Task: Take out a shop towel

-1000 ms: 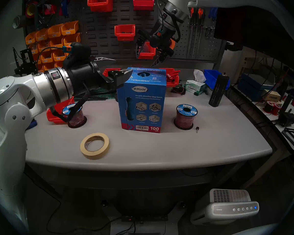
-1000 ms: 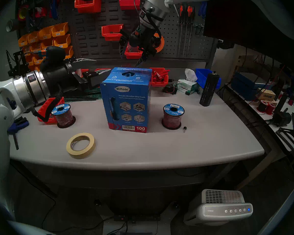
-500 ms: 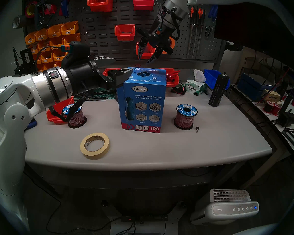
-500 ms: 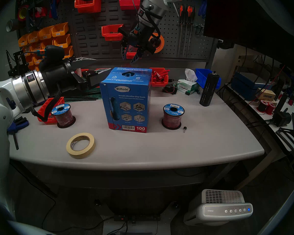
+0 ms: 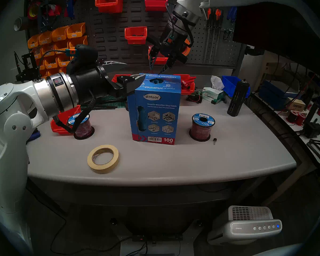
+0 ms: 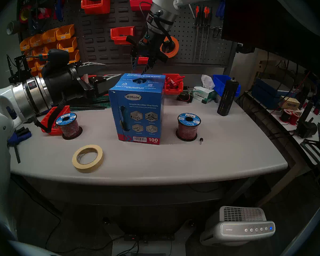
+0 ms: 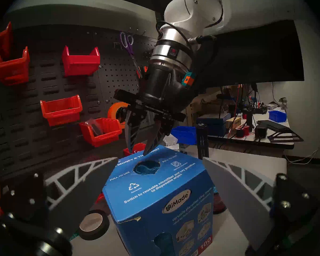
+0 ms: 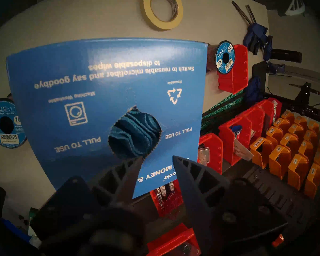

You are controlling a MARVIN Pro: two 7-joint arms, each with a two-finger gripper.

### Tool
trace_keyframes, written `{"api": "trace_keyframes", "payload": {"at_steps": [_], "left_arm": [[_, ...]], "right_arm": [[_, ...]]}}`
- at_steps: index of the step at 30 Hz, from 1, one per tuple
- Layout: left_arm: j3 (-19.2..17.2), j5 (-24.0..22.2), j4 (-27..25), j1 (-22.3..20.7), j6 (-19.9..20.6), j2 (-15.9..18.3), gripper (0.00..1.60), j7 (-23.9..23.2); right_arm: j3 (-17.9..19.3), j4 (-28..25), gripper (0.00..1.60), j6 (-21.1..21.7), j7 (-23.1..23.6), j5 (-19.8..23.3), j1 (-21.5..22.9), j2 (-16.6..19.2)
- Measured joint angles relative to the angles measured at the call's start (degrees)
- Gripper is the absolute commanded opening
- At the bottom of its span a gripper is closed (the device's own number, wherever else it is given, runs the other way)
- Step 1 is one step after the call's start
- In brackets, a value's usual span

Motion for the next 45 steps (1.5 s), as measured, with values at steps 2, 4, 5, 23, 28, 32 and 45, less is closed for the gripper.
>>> {"api": "trace_keyframes", "payload": {"at_steps": [2, 4, 5, 23, 28, 32, 45], "left_arm": [[-0.09, 0.00, 0.00, 0.01, -0.01, -0.07, 1.60, -0.15], [-0.19, 0.01, 0.00, 0.02, -0.02, -0.14, 1.60, -0.30], [-0.25, 0.01, 0.00, 0.02, -0.02, -0.19, 1.60, -0.38], [-1.02, 0.04, -0.01, 0.24, -0.03, -0.82, 1.60, -1.41], [-1.22, 0.13, -0.01, 0.38, -0.04, -1.04, 1.60, -1.71], [-1.38, 0.24, 0.00, 0.47, -0.04, -1.19, 1.60, -1.92], [-1.96, 1.21, 0.12, 0.91, -0.05, -1.71, 1.60, -2.56]], "right_arm": [[-0.31, -0.17, 0.92, 0.00, 0.00, 0.04, 0.03, -0.26], [-0.65, -0.34, 0.91, 0.00, 0.00, 0.08, 0.06, -0.53], [-0.85, -0.44, 0.91, 0.00, -0.01, 0.11, 0.08, -0.69], [-3.51, -1.73, 0.94, 0.00, -0.03, 0.52, 0.57, -2.63], [-4.23, -2.03, 0.96, 0.00, -0.04, 0.75, 0.80, -3.31], [-4.67, -2.14, 0.95, 0.00, -0.06, 0.96, 0.99, -3.77], [-5.98, -2.27, 0.97, 0.00, -0.07, 1.68, 1.49, -5.40]]}}
